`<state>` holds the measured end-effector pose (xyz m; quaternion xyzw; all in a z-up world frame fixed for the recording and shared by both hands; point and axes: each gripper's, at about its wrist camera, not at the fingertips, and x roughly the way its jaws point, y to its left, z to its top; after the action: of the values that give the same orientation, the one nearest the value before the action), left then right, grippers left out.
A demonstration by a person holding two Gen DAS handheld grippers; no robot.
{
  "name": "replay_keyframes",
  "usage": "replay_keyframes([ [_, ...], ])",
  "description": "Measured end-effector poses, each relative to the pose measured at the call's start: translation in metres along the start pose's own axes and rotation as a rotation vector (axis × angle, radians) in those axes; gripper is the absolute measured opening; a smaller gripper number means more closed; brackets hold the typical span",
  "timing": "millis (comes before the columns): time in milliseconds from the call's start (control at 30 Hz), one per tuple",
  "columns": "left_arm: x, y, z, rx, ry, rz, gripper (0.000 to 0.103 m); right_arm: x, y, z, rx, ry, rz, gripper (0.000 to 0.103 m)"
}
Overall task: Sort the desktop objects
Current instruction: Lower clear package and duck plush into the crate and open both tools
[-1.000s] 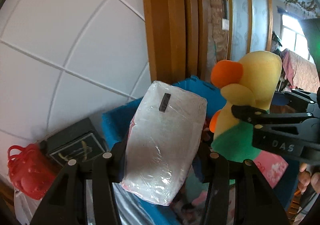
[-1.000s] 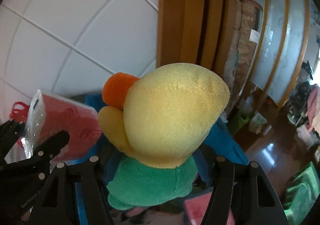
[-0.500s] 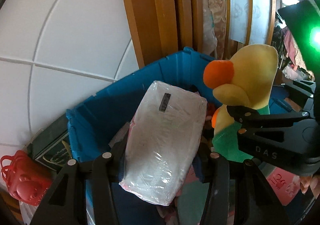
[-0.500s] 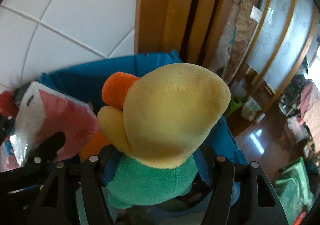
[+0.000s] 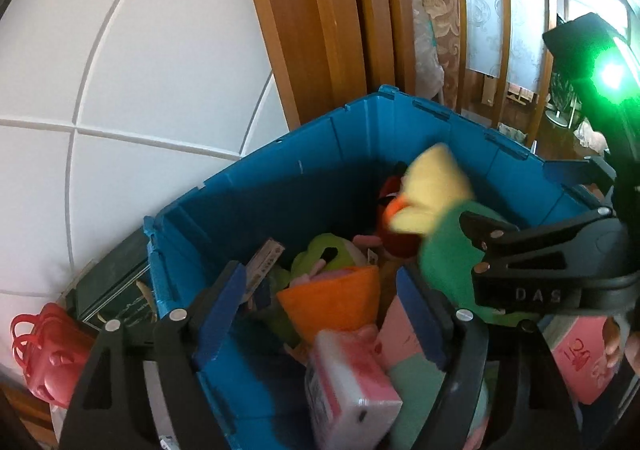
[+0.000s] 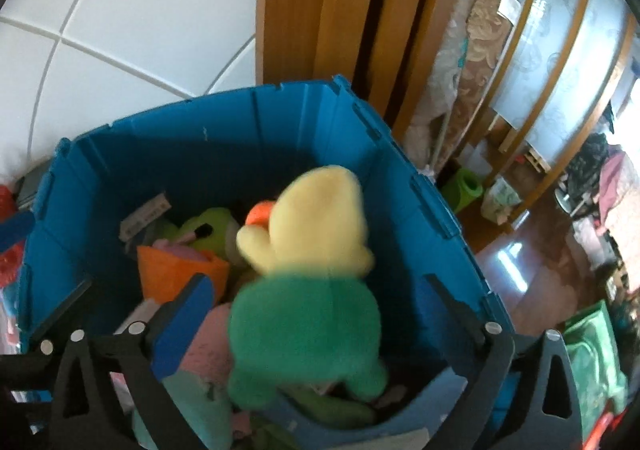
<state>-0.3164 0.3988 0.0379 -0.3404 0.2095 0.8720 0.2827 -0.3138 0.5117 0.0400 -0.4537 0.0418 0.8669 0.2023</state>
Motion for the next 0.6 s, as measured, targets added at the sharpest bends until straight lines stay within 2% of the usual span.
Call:
replay_keyframes([
  [333, -0.04, 0.027, -0.021, -0.043, -0.047, 0.012, 0.078, -0.053, 0.022, -0.003, -0.017, -0.053, 0.0, 0.103],
  [500, -0.078, 0.059, -0.05, -0.097, -0.08, 0.036, 0.078, -0.1, 0.054, -0.012, -0.055, -0.103, 0.028, 0.103],
  [600, -0.104, 0.088, -0.079, -0.137, -0.095, 0.061, 0.078, -0.134, 0.084, -0.021, -0.088, -0.145, 0.057, 0.103],
])
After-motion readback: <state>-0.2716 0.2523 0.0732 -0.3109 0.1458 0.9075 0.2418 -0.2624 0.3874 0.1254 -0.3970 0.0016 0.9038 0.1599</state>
